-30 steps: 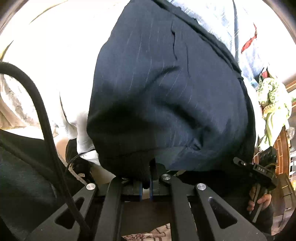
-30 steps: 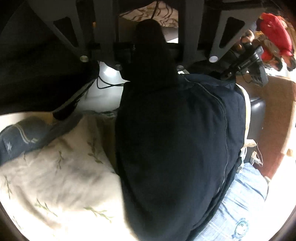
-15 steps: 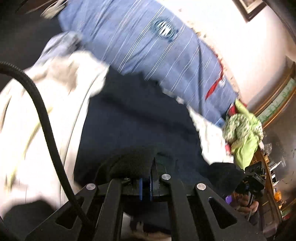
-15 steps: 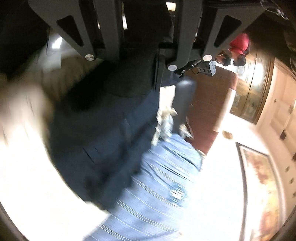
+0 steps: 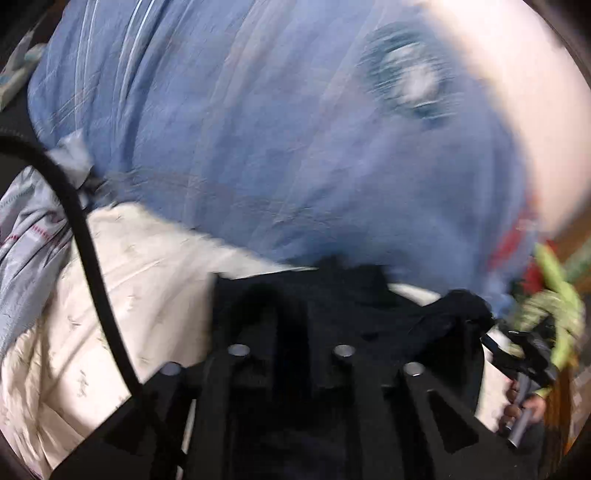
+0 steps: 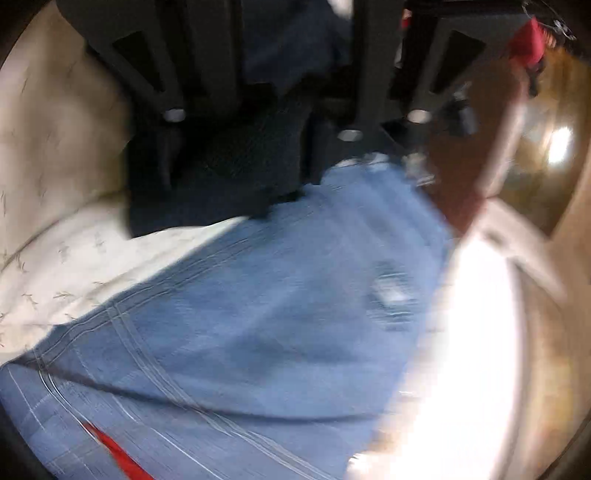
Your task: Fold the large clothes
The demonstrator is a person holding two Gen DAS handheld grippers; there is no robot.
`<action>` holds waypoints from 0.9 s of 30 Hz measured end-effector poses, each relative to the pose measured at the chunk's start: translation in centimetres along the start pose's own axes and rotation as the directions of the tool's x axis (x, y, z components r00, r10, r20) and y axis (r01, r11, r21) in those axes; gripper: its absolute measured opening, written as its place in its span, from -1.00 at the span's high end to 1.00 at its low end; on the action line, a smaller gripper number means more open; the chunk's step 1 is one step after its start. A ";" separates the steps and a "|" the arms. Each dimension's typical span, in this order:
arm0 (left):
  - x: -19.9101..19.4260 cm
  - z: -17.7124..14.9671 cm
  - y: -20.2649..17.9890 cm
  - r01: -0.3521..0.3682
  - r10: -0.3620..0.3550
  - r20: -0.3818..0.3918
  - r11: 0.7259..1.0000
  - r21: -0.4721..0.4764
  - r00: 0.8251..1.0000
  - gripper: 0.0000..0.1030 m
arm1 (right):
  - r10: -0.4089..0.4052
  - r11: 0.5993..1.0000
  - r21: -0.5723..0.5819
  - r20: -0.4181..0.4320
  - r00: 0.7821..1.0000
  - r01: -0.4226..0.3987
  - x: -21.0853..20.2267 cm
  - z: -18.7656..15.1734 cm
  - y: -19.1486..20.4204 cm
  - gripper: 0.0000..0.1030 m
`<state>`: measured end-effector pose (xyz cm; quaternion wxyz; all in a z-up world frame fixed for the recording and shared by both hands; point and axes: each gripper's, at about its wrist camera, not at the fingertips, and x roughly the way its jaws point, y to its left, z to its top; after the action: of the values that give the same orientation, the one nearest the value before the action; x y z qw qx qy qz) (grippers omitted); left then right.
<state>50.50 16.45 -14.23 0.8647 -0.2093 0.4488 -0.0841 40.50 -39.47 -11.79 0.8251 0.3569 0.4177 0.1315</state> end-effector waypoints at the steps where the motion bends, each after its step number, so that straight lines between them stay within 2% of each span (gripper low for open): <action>1: 0.5 0.3 0.4 -0.047 0.047 -0.001 0.999 -0.002 0.999 0.41 | -0.046 0.998 0.033 0.015 0.999 0.046 0.8 0.5 -0.6 -0.33; 2: 0.4 1.0 0.8 -0.082 0.082 0.031 0.997 0.008 0.996 0.15 | -0.052 0.998 0.038 0.029 0.998 0.051 1.0 0.7 -1.1 -0.33; 3: -0.3 1.3 1.1 -0.108 0.108 0.077 0.994 0.003 0.991 -0.03 | -0.042 0.998 0.042 0.058 0.997 0.039 0.7 1.0 -1.5 -0.33; 4: -1.3 1.4 1.3 -0.128 0.129 0.125 0.992 -0.016 0.984 -0.34 | -0.042 0.998 0.047 0.074 0.996 0.039 0.3 1.1 -1.7 -0.39; 5: -2.3 1.3 1.4 -0.124 0.127 0.159 0.992 -0.030 0.979 -0.52 | -0.053 0.998 0.051 0.092 0.994 0.049 -0.3 1.1 -1.8 -0.47; 6: -3.5 0.9 1.3 -0.097 0.103 0.195 0.994 -0.040 0.975 -0.58 | -0.062 0.998 0.038 0.102 0.993 0.058 -0.9 1.0 -1.5 -0.47; 8: -4.5 -0.1 0.2 -0.047 0.048 0.177 0.999 -0.007 0.983 -0.60 | -0.078 0.996 -0.035 0.080 0.994 0.081 -1.6 0.5 0.1 -0.48; 10: -4.1 -1.9 -2.4 0.026 -0.033 0.096 0.996 0.083 0.995 -0.67 | -0.080 0.990 -0.114 0.034 0.996 0.084 -2.1 -1.0 2.3 -0.49; 12: -2.0 -3.3 -4.7 0.028 -0.031 0.015 0.986 0.164 0.999 -0.68 | -0.070 0.983 -0.169 -0.012 0.997 0.067 -1.9 -3.0 3.9 -0.49; 15: 3.4 -4.1 -6.3 -0.023 0.054 -0.116 0.968 0.249 0.992 -0.68 | -0.047 0.987 -0.157 -0.087 0.995 0.033 0.8 -4.5 4.9 -0.50; 17: 6.5 -3.9 -5.9 -0.066 0.109 -0.154 0.963 0.260 0.982 -0.54 | -0.058 0.989 -0.141 -0.144 0.988 0.038 3.1 -5.2 4.5 -0.50; 18: 8.6 -3.1 -5.2 -0.144 0.189 -0.148 0.951 0.273 0.971 -0.46 | -0.080 0.988 -0.146 -0.171 0.982 0.055 4.3 -5.5 4.3 -0.50; 19: 9.6 -2.7 -4.6 -0.203 0.247 -0.132 0.938 0.280 0.960 -0.27 | -0.105 0.986 -0.149 -0.200 0.974 0.075 5.6 -5.7 3.9 -0.50; 20: 11.2 -1.6 -3.3 -0.302 0.343 -0.105 0.909 0.285 0.933 -0.17 | -0.133 0.983 -0.155 -0.211 0.968 0.101 6.5 -5.7 3.3 -0.50; 21: 11.9 -0.9 -2.4 -0.348 0.384 -0.080 0.893 0.287 0.920 -0.17 | -0.179 0.975 -0.167 -0.205 0.962 0.146 7.4 -5.5 2.5 -0.49; 22: 12.2 -0.2 -1.4 -0.384 0.412 -0.055 0.884 0.268 0.910 -0.18 | -0.223 0.965 -0.182 -0.186 0.957 0.189 7.7 -5.1 1.8 -0.38; 23: 12.5 0.6 -0.5 -0.470 0.489 -0.014 0.844 0.259 0.872 -0.45 | -0.261 0.955 -0.187 -0.169 0.950 0.229 8.0 -4.6 1.0 -0.10; 24: 12.6 1.5 0.6 -0.515 0.530 -0.001 0.825 0.231 0.848 -0.56 | -0.282 0.953 -0.166 -0.166 0.945 0.255 8.2 -3.9 -0.1 0.04; 25: 12.5 2.0 1.4 -0.504 0.517 -0.014 0.840 0.203 0.856 -0.55 | -0.285 0.955 -0.135 -0.162 0.945 0.265 8.1 -3.0 -1.3 0.34; 26: 12.0 2.5 1.7 -0.493 0.504 -0.019 0.851 0.181 0.863 -0.40 | -0.284 0.957 -0.097 -0.153 0.947 0.272 7.8 -2.1 -2.4 0.59; 27: 10.8 2.8 1.4 -0.518 0.523 0.017 0.837 0.177 0.852 -0.24 | -0.290 0.957 -0.067 -0.134 0.948 0.283 7.2 -1.4 -3.1 0.62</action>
<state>58.95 14.90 -21.41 0.8627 -0.0012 0.4933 0.1113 43.54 -37.26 -18.78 0.8118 0.2628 0.5196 0.0451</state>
